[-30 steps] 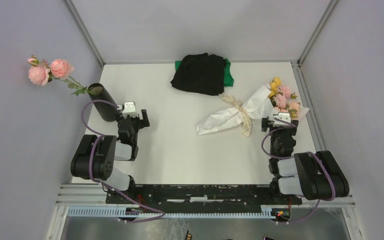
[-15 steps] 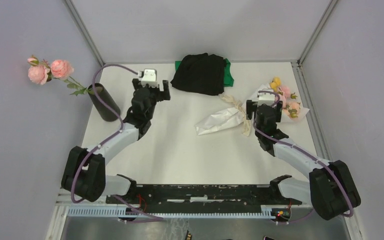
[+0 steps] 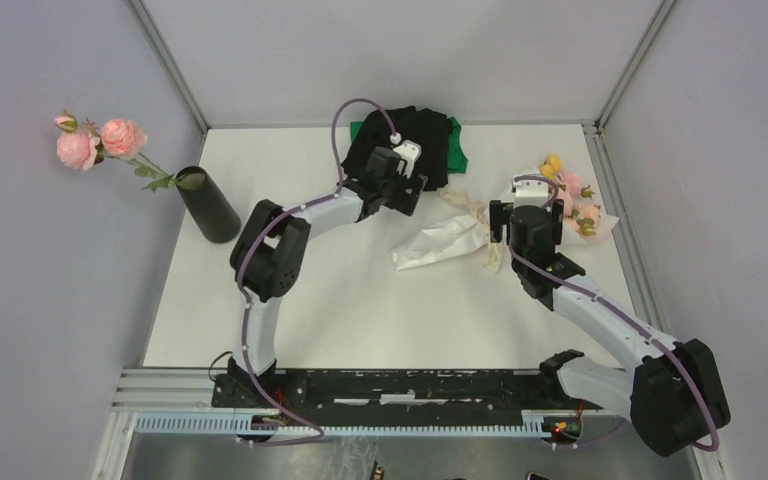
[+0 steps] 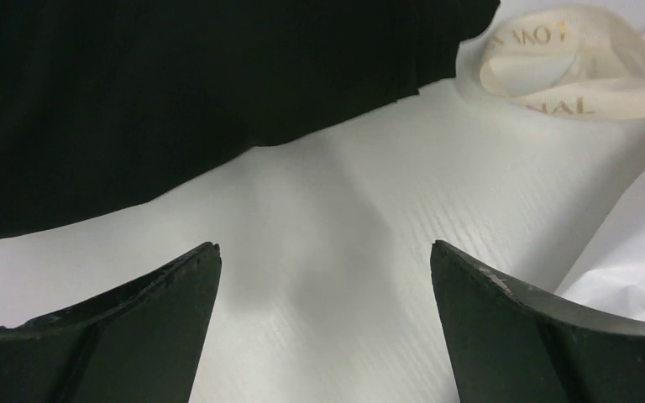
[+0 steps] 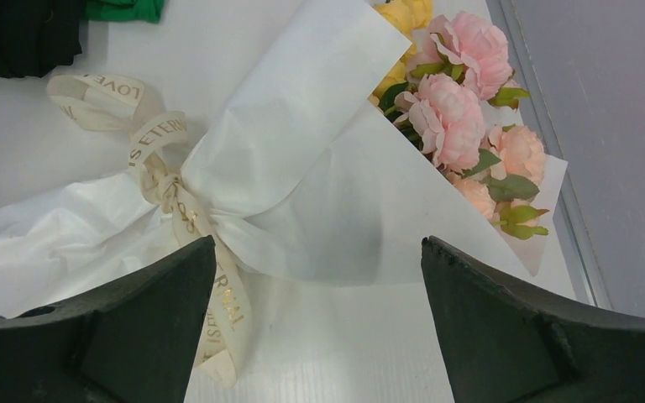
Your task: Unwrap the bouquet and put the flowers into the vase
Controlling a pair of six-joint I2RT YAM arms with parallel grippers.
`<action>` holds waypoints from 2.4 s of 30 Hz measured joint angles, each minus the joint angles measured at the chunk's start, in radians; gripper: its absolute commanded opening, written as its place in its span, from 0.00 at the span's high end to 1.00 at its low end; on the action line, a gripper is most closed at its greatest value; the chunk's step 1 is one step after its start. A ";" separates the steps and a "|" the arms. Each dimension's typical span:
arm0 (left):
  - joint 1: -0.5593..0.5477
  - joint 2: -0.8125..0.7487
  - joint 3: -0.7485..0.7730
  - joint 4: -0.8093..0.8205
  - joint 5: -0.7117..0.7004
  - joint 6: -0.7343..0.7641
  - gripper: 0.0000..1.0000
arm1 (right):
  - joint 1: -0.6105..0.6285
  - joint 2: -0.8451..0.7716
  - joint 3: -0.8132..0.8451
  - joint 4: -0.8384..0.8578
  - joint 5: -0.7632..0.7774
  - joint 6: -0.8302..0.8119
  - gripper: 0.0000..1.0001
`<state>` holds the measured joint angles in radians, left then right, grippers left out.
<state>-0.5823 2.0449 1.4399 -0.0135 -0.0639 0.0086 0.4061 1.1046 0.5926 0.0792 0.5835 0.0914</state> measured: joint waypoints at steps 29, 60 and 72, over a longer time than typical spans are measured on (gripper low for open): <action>-0.183 0.089 -0.006 -0.064 0.076 0.000 0.01 | -0.228 0.638 0.402 -0.019 -0.167 0.031 0.02; -0.203 -0.213 -0.071 -0.173 -0.119 -0.259 0.00 | -0.205 0.446 0.356 -0.111 -0.392 0.014 0.02; -0.006 -0.081 0.042 -0.159 -0.045 -0.327 0.00 | -0.203 0.562 0.320 -0.092 -0.491 0.051 0.13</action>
<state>-0.5884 1.9636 1.4818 -0.1726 -0.1089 -0.3180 0.2035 1.6669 0.9127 -0.0132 0.0929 0.1429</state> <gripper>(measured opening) 0.996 0.876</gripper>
